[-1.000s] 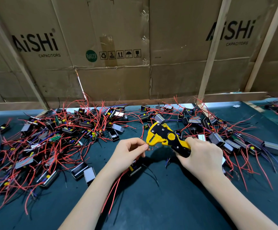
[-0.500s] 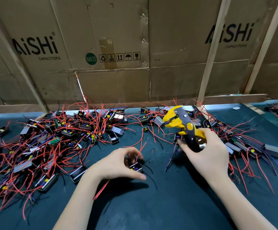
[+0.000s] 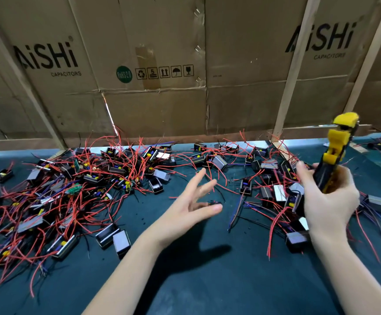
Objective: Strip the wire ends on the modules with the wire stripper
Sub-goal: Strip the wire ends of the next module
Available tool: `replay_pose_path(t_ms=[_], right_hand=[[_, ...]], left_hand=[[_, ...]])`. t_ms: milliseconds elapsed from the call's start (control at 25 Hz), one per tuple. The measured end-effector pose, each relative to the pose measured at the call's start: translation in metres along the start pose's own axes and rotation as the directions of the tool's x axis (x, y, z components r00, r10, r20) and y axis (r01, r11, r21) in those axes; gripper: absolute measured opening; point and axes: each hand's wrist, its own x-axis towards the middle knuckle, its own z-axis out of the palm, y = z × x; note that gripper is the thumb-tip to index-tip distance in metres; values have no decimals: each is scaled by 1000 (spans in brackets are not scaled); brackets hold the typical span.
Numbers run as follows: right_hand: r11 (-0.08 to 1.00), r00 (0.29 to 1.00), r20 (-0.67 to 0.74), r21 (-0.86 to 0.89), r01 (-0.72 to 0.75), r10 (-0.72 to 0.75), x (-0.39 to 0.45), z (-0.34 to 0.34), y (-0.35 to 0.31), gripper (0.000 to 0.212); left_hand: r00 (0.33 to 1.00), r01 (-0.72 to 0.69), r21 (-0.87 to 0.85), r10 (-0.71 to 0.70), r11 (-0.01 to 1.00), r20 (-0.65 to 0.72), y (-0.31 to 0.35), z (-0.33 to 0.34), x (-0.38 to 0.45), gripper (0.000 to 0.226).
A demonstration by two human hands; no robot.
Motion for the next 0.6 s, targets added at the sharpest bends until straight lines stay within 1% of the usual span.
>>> replay_pose_path(t_ms=[40, 80, 120, 160, 200, 240, 280, 320, 360, 400, 440, 480, 520, 560, 600], right_hand=[[999, 1000, 18, 54, 7, -8, 0, -1, -1, 34], [990, 997, 72, 144, 3, -13, 0, -2, -3, 32], [968, 987, 160, 249, -27, -14, -2, -2, -3, 32], [937, 964, 266, 340, -76, -18, -4, -1, -3, 36], [904, 928, 371, 407, -134, -30, -7, 2, -2, 38], [876, 885, 464, 440, -195, -37, -12, 4, -2, 36], [861, 833, 552, 439, -256, -34, -17, 7, -3, 34], [854, 768, 640, 416, -313, -30, -23, 9, -4, 35], [853, 687, 727, 370, -368, -18, -27, 10, -6, 37], [861, 597, 802, 301, -410, 4, -32, 12, -6, 40], [884, 520, 853, 218, -413, 33, -36, 12, -7, 43], [921, 469, 881, 133, -367, 60, -38, 14, -6, 47], [956, 460, 884, 57, -288, 85, -40, 15, -5, 49], [977, 472, 875, 0, -215, 104, -41, 17, -5, 49], [985, 499, 858, -41, -167, 120, -42, 18, -4, 50]], left_hand=[[995, -29, 58, 35, 998, -91, 2, -12, -1, 63], [973, -70, 115, 93, 991, -212, 4, -26, -3, 45], [923, -96, 173, 153, 980, -353, 6, -40, -6, 31], [836, -97, 217, 198, 971, -511, 7, -55, -10, 24], [714, -77, 237, 220, 968, -665, 6, -70, -14, 22], [569, -31, 263, 233, 964, -789, 3, -84, -19, 21], [429, 51, 298, 248, 953, -868, -1, -96, -23, 20], [324, 166, 325, 259, 931, -910, -6, -106, -28, 17], [275, 289, 336, 258, 896, -926, -12, -114, -32, 15], [279, 409, 338, 237, 848, -931, -17, -120, -34, 15], [312, 514, 344, 202, 786, -928, -22, -123, -36, 18], [346, 591, 355, 170, 725, -923, -25, -124, -36, 20], [369, 629, 367, 152, 686, -917, -27, -123, -36, 19], [385, 639, 381, 151, 669, -910, -27, -121, -35, 15], [396, 636, 393, 157, 664, -905, -27, -119, -35, 13]])
